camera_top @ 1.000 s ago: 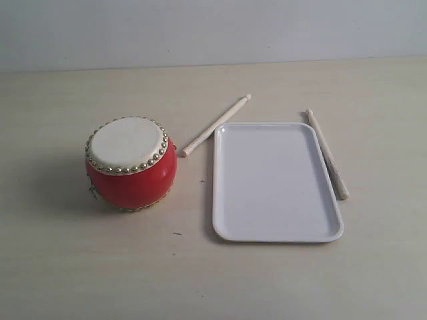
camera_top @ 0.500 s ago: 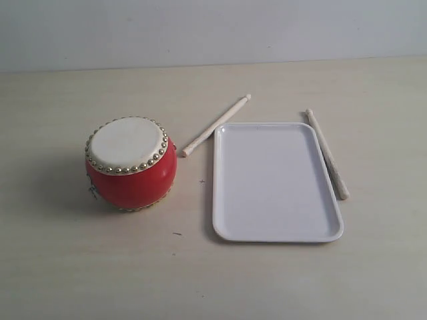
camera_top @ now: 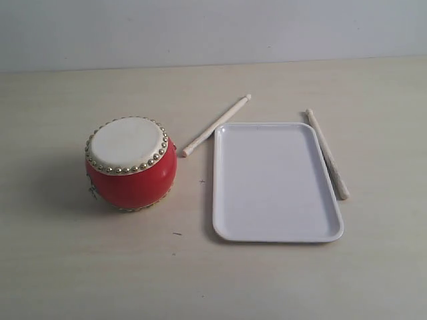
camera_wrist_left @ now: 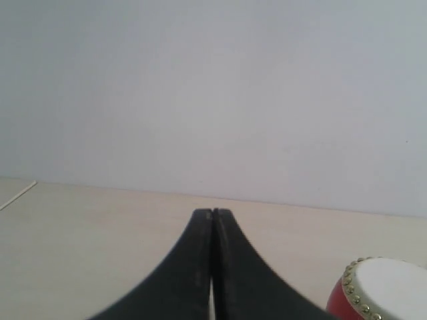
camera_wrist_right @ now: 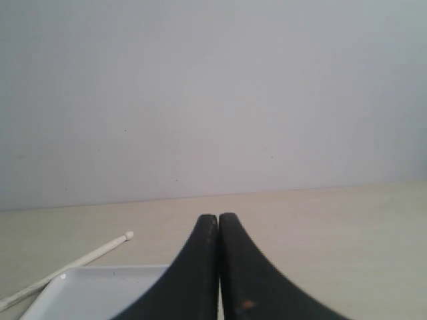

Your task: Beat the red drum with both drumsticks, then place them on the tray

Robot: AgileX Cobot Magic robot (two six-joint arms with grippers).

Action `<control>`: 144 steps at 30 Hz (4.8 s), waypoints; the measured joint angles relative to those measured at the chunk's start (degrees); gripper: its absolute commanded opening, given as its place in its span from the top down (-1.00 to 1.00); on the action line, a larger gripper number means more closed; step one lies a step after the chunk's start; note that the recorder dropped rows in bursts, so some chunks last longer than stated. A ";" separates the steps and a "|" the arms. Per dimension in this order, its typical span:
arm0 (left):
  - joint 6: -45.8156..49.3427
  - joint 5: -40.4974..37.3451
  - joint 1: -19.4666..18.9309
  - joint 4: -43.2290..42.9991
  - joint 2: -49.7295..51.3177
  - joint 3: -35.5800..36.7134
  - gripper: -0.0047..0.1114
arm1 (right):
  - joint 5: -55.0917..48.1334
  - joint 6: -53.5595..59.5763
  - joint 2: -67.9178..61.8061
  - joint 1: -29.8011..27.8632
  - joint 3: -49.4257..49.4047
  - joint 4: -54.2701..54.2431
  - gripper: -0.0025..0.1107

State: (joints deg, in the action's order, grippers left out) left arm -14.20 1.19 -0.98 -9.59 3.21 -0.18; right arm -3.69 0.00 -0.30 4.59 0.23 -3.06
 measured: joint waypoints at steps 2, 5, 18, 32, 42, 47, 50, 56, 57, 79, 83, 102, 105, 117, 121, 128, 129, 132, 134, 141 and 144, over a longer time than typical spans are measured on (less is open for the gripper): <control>-0.84 -0.25 0.00 0.00 0.00 0.00 0.92 | 0.00 0.00 0.00 0.00 0.00 0.00 0.96; -3.76 -0.35 0.00 0.00 0.00 0.00 0.92 | 0.12 -0.94 0.00 0.00 0.00 0.00 0.96; -8.07 -0.87 0.00 0.00 0.00 0.00 0.92 | 1.95 -7.90 0.00 0.00 0.00 -1.48 0.96; -14.50 -5.28 0.00 0.00 0.00 0.00 0.92 | 3.69 -12.26 0.00 0.00 0.00 -1.48 0.96; -13.61 -5.49 5.38 0.00 -1.90 0.00 0.92 | 4.94 -15.31 0.00 0.00 0.00 -1.48 0.96; -12.79 -5.60 10.76 0.00 -2.18 0.00 0.92 | 3.69 -17.77 0.00 0.00 0.00 -1.48 0.96; -11.92 -5.82 11.29 0.00 -2.18 0.00 0.92 | 3.69 -17.87 0.00 0.00 0.00 -1.48 0.96; -10.75 -8.03 11.29 0.00 -2.18 0.00 0.92 | 3.69 -19.34 0.00 0.00 0.00 -1.48 0.96; -10.46 -8.08 11.29 0.00 -2.18 0.00 0.92 | 3.69 -19.61 0.00 0.00 0.00 -1.48 0.96; -11.70 -8.31 11.29 0.00 -2.18 0.00 0.92 | 4.05 -19.09 -10.34 0.00 8.19 -7.09 0.96; -12.70 -8.31 11.29 0.00 -2.18 0.00 0.92 | -6.45 -12.92 -25.65 0.00 23.13 -4.36 0.96; -14.69 -9.19 11.29 0.00 -2.18 0.00 0.92 | -54.03 3.07 -86.61 0.00 62.60 -1.67 0.53; -14.84 -9.52 11.29 0.00 -2.18 0.00 0.92 | -51.96 5.83 -90.10 0.78 61.34 -4.01 0.37; -14.87 -11.25 11.29 0.00 -2.18 0.00 0.92 | -43.64 2.93 -100.29 6.63 61.23 -0.65 0.28; -14.97 -11.49 11.29 0.00 -2.18 0.00 0.92 | -42.38 2.58 -103.37 6.63 61.23 -0.41 0.28; -15.08 -11.63 11.29 0.00 -2.18 0.00 0.92 | -40.62 1.95 -106.36 6.63 62.76 -0.28 0.28; -15.08 -11.63 11.29 0.00 -2.18 0.00 0.92 | -40.35 1.95 -106.52 6.63 63.23 -0.28 0.28; -15.08 -11.72 11.29 0.00 -2.18 0.00 0.92 | -39.68 1.23 -107.18 6.63 64.21 -0.28 0.28; -15.08 -11.72 11.29 0.00 -2.18 0.00 0.92 | -39.41 0.52 -108.01 6.63 64.42 -0.28 0.28; -15.08 -11.72 11.29 0.00 -2.18 0.00 0.92 | -38.89 0.00 -110.31 6.63 64.46 -0.18 0.28; -15.08 -11.72 11.29 0.00 -2.18 0.00 0.92 | -37.95 -1.79 -110.59 6.63 64.46 0.99 0.28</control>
State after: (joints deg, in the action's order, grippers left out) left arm -29.29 -10.53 10.32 -9.59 1.04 -0.18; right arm -41.63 -1.79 -110.89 11.22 64.69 -2.07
